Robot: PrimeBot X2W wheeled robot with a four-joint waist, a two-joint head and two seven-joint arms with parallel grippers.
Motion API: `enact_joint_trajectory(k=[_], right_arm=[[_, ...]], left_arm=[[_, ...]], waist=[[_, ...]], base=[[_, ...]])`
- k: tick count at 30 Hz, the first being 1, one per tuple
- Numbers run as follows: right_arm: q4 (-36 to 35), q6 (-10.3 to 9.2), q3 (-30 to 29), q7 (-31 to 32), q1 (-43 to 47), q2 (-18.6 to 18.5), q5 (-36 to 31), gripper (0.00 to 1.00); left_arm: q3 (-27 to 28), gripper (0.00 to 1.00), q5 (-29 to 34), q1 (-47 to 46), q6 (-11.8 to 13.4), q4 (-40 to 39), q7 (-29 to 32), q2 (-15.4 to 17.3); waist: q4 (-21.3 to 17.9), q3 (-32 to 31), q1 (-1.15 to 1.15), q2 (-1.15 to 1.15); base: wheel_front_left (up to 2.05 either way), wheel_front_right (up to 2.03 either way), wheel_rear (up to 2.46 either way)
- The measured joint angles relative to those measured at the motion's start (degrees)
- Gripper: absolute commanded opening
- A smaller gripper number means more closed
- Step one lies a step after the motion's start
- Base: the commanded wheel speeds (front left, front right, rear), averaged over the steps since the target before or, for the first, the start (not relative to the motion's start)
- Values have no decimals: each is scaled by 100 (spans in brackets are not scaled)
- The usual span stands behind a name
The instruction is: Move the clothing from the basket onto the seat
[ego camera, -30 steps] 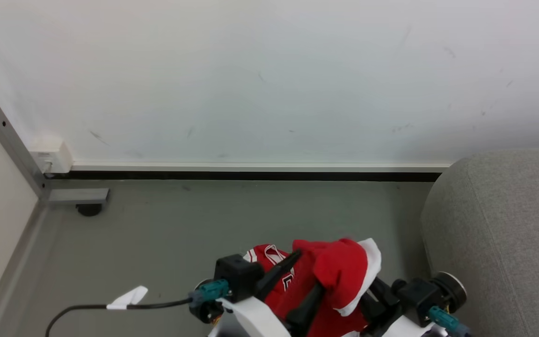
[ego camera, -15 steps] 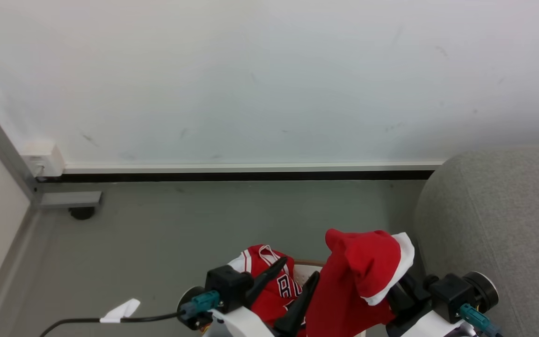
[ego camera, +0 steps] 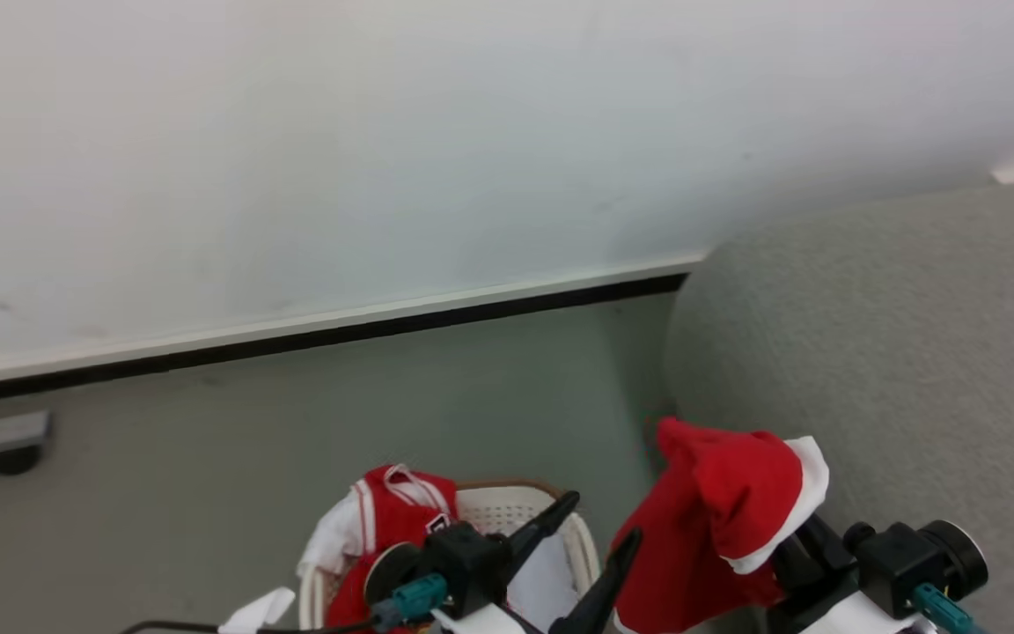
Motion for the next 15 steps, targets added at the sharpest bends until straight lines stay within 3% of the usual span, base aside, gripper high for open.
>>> enact_joint_trajectory(k=[7, 15], right_arm=[[-450, 0, -459, 0, 196, -69, -4, 0], [-1117, 0, -1484, 0, 87, 111, -90, 0]], left_arm=[[-226, 100, 224, -180, -160, -12, -111, -115], [-324, 100, 523, -671, -335, -225, -51, 16]], waist=[[-649, 302, 0, 0], [-839, 1283, 0, 0]], base=[[0, 0, 0], [0, 0, 0]])
